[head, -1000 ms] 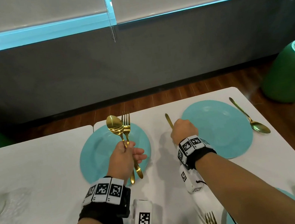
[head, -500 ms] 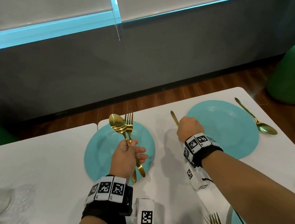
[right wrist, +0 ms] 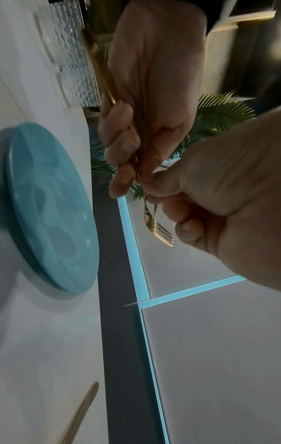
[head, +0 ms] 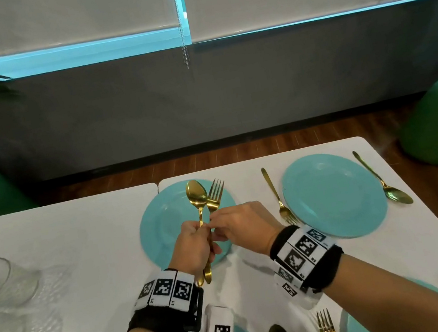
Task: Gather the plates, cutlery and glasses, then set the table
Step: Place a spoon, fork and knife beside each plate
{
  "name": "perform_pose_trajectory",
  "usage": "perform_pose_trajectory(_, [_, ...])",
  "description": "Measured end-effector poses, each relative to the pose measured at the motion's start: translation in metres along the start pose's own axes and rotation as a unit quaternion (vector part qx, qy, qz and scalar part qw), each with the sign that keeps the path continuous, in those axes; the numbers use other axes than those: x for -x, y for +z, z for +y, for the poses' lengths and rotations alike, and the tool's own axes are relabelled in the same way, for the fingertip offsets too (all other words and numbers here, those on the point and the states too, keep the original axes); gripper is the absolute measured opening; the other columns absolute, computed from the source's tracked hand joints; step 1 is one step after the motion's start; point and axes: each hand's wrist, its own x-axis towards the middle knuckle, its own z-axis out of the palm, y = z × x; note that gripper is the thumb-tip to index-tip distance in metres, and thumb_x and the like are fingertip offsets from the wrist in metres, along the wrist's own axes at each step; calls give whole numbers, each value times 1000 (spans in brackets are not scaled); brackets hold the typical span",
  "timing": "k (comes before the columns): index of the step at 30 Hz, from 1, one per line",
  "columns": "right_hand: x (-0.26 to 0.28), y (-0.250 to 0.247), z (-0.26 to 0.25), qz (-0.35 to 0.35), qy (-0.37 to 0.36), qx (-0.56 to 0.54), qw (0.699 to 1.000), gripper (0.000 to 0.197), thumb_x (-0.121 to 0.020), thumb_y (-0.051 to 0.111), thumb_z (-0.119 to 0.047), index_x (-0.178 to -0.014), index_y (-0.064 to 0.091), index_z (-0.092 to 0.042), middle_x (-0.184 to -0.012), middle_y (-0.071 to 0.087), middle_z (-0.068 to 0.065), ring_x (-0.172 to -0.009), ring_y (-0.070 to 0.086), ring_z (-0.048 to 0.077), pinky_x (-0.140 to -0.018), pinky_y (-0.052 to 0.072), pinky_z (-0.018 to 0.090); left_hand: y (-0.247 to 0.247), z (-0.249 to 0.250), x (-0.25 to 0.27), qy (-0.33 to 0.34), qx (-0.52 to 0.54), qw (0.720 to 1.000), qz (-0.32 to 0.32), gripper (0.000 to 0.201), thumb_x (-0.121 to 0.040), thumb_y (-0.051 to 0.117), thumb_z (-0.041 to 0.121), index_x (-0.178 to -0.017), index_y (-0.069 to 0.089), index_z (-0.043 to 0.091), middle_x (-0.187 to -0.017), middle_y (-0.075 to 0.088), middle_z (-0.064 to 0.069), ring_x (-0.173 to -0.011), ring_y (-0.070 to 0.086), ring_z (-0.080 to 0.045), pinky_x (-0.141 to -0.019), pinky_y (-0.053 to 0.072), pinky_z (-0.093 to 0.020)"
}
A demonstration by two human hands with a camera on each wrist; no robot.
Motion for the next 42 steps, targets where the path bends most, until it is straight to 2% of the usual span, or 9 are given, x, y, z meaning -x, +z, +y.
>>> perform_pose_trajectory(8, [5, -8, -33, -90, -51, 75, 992, 9, -68, 77, -11, -71, 70, -17, -65, 66, -1, -51, 65, 22, -41, 46, 24, -27, -12, 25, -6, -1, 998, -55, 13, -98, 30, 12, -93, 40, 6, -73, 66, -15, -46, 48, -15, -43, 32, -26])
perform_pose_trajectory(12, [2, -19, -54, -199, -49, 124, 971, 21, -91, 50, -10, -98, 69, -11, -95, 65, 8, -81, 64, 31, -65, 47, 35, -38, -19, 35, 14, -29, 998, -62, 14, -100, 25, 16, -91, 35, 11, -80, 67, -18, -52, 52, -20, -45, 35, -27])
perform_pose_trajectory(14, [1, -25, -65, -219, -41, 141, 965, 24, -94, 46, -11, -107, 66, -12, -102, 62, 8, -87, 62, 30, -66, 42, 33, -45, -19, 39, 16, -30, 999, -42, 14, -101, 25, 17, -90, 34, 14, -83, 65, -18, -54, 58, -22, -47, 42, -28])
perform_pose_trajectory(19, [-4, -16, -70, -223, 126, 86, 963, 27, -88, 49, -14, -106, 69, -17, -110, 67, 5, -103, 60, 28, -78, 45, 32, -84, -15, 32, 39, 2, 991, 125, 6, -99, 33, 16, -100, 38, 12, -96, 69, -15, -86, 65, -29, -89, 52, -45])
perform_pose_trajectory(24, [-52, 14, -71, -211, 283, -77, 932, 24, -83, 65, -26, -102, 74, -14, -112, 68, 6, -111, 59, 25, -97, 47, 30, -128, -6, 27, 27, 38, 978, 202, 12, -99, 31, 15, -103, 41, 9, -83, 67, -9, -66, 58, -17, -61, 46, -29])
perform_pose_trajectory(27, [-89, 42, -79, -231, 321, -104, 913, 27, -85, 63, -33, -87, 70, -6, -86, 64, 7, -99, 64, 26, -72, 52, 26, -147, -11, 23, 25, 23, 972, 231, 14, -98, 31, 16, -103, 43, 9, -77, 63, -4, -61, 52, -15, -63, 43, -29])
perform_pose_trajectory(29, [-111, 61, -87, -220, 357, -141, 897, 24, -83, 65, -33, -86, 66, -9, -85, 61, 5, -100, 64, 25, -53, 38, 19, -160, -20, 18, 21, 30, 971, 238, 14, -97, 33, 16, -99, 45, 8, -75, 61, -5, -60, 49, -16, -65, 40, -30])
perform_pose_trajectory(33, [-140, 90, -104, -209, 399, -141, 882, 43, -85, 65, -34, -117, 61, -5, -118, 63, 8, -114, 58, 23, -74, 40, 23, -182, -36, 10, 5, 59, 970, 237, 15, -95, 36, 16, -82, 44, 14, -72, 58, -7, -57, 44, -18, -64, 36, -33])
perform_pose_trajectory(42, [-170, 125, -125, -170, 440, -124, 873, 25, -90, 60, -19, -106, 65, -1, -114, 67, 12, -106, 63, 26, -83, 50, 29, -214, -55, -3, -5, 74, 976, 205, 17, -95, 33, 13, -84, 44, 19, -67, 56, -4, -57, 43, -17, -57, 34, -29])
